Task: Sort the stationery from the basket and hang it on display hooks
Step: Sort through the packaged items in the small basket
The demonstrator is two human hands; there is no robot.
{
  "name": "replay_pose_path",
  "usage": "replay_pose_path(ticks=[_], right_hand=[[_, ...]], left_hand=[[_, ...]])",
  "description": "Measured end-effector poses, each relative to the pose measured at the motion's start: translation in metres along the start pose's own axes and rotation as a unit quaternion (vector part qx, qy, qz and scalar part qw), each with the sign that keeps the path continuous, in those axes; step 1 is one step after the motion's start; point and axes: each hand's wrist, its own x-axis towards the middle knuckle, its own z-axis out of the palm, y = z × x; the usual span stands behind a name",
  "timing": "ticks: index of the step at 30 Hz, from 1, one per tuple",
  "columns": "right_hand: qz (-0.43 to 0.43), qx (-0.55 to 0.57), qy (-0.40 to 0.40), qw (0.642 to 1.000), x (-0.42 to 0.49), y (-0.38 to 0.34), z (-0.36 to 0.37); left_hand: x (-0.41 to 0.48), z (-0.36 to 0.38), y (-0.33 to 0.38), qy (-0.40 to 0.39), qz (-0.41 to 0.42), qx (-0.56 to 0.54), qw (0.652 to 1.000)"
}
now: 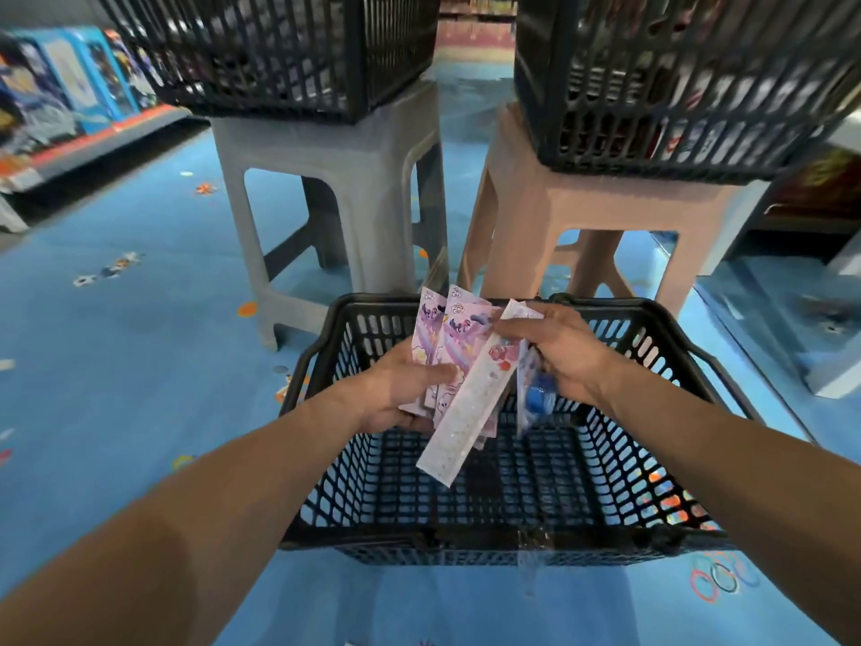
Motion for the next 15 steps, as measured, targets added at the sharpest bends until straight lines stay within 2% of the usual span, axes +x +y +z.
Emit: replay_pose_path(ticks=[4, 8, 12, 15], right_hand=[[-0.069, -0.027, 0.045, 0.996, 0.011, -0.008, 0.015], [-0.131, -0.044, 0.056, 0.989, 0.019, -0.021, 0.028], [-0.122, -0.008, 0.051, 0.991, 0.022, -0.029, 0.033], [-0.106, 0.022, 0.100, 0.989, 0.020, -0.039, 0.032]], left_hand=[[0.000, 0.004, 0.014, -0.001, 0.017, -0.049, 0.999], [-0.009, -0.003, 0.027, -0.043, 0.061, -0.098, 0.992], [-0.008, -0.013, 0.035, -0.024, 0.064, -0.111, 0.991], [-0.010, -0.015, 0.047, -0.012, 0.049, -0.129, 0.990]])
